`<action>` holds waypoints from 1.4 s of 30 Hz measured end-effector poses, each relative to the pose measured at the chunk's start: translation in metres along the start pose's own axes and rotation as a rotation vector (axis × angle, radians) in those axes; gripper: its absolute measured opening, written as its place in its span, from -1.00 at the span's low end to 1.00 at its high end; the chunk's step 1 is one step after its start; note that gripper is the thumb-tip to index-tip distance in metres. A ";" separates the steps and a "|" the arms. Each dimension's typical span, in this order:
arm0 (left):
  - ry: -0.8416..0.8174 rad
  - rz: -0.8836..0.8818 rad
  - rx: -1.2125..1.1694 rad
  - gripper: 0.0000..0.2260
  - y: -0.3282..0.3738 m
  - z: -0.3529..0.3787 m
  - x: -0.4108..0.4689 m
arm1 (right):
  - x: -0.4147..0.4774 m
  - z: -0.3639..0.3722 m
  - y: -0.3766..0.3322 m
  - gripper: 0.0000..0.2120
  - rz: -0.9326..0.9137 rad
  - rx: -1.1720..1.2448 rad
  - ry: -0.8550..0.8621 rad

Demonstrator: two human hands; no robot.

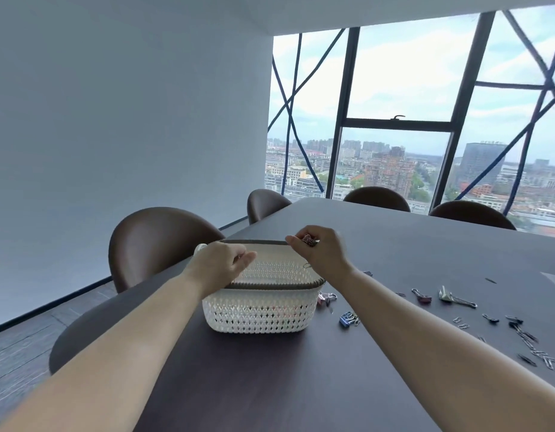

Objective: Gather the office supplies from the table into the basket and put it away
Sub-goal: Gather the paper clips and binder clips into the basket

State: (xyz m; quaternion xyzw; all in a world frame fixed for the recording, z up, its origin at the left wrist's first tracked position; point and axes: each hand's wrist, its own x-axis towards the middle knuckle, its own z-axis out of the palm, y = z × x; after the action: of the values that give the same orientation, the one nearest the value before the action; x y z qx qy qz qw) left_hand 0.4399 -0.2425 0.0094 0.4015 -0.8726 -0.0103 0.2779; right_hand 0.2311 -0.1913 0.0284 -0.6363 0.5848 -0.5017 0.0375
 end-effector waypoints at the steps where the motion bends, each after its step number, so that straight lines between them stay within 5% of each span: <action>1: 0.020 0.010 0.046 -0.60 -0.003 0.000 -0.006 | 0.005 0.007 -0.002 -0.78 -0.005 -0.008 -0.009; 9: 0.235 0.005 0.066 -0.54 -0.019 0.016 -0.037 | 0.010 0.041 -0.002 -0.68 0.095 -0.353 -0.330; 17: 0.273 0.004 0.030 -0.56 -0.022 0.021 -0.035 | 0.003 0.035 -0.003 -0.66 0.085 -0.362 -0.210; 24: 0.198 -0.030 0.068 -0.38 -0.020 0.017 -0.035 | -0.005 0.028 -0.003 -0.56 0.049 -0.394 -0.372; 30: 0.161 -0.092 0.154 -0.57 -0.014 0.011 -0.035 | -0.024 0.000 0.014 -0.76 -0.051 -0.205 -0.243; 36: 0.348 0.235 0.178 -0.79 0.045 0.029 -0.045 | -0.064 -0.052 0.064 -0.74 0.011 -0.233 -0.126; 39: 0.112 0.369 0.072 -0.73 0.098 0.072 -0.052 | -0.096 -0.076 0.102 -0.71 0.114 -0.327 -0.177; 42: -0.343 0.162 0.019 -0.49 0.118 0.121 -0.047 | -0.123 -0.102 0.128 -0.62 0.195 -0.454 -0.220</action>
State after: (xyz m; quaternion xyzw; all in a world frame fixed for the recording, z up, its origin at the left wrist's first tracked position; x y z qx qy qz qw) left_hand 0.3223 -0.1541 -0.0871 0.3248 -0.9368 -0.0480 0.1211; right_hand 0.0942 -0.0802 -0.0754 -0.6199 0.7333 -0.2793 0.0053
